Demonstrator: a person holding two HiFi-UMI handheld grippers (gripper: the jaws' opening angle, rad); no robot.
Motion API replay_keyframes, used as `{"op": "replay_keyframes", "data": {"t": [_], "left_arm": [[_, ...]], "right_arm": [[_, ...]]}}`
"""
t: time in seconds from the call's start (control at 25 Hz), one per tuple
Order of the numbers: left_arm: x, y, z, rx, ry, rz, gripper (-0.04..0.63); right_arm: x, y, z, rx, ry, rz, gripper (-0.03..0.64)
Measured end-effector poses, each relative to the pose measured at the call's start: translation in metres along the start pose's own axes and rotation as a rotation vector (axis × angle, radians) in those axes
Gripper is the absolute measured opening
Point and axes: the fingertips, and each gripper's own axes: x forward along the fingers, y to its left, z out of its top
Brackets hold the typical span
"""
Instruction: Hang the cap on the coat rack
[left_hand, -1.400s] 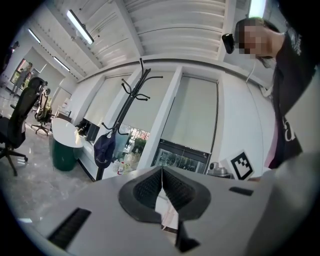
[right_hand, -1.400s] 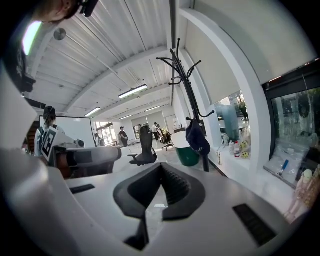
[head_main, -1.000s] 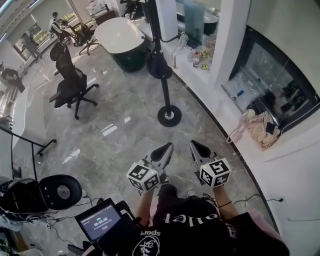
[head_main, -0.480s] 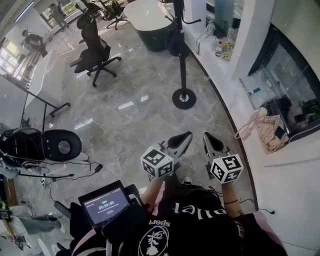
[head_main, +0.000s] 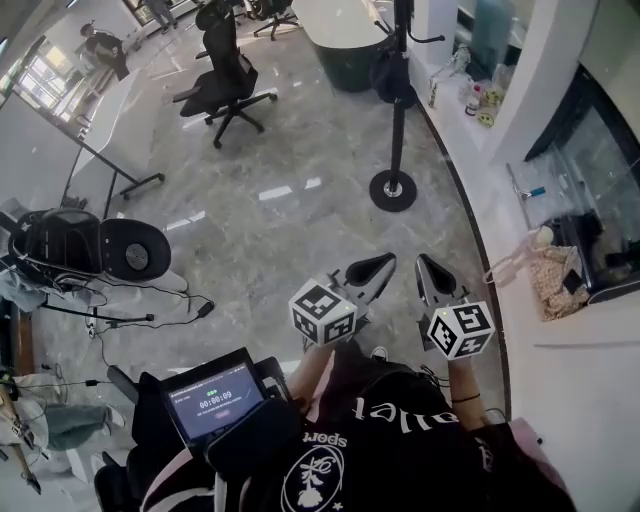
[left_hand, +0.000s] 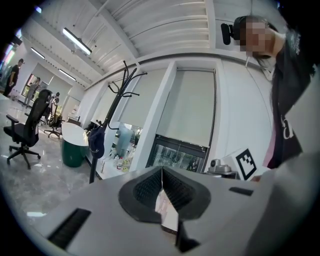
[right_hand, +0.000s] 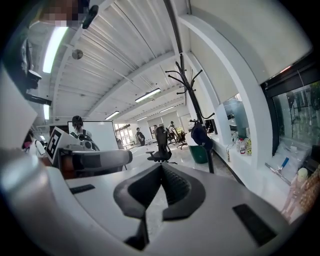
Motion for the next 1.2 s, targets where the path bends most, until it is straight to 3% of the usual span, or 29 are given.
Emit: {"op": "replay_keyframes", "data": {"t": [0.8, 1.2], "left_arm": [[-0.049, 0.051, 0.019, 0.003, 0.004, -0.056, 0.005], [-0.076, 0.079, 0.025, 0.006, -0.009, -0.031, 0.005]], "right_arm": [[0.046, 0.05, 0.003, 0.005, -0.009, -0.068, 0.017], [0.073, 0.073, -0.001, 0.003, -0.003, -0.055, 0.017]]}}
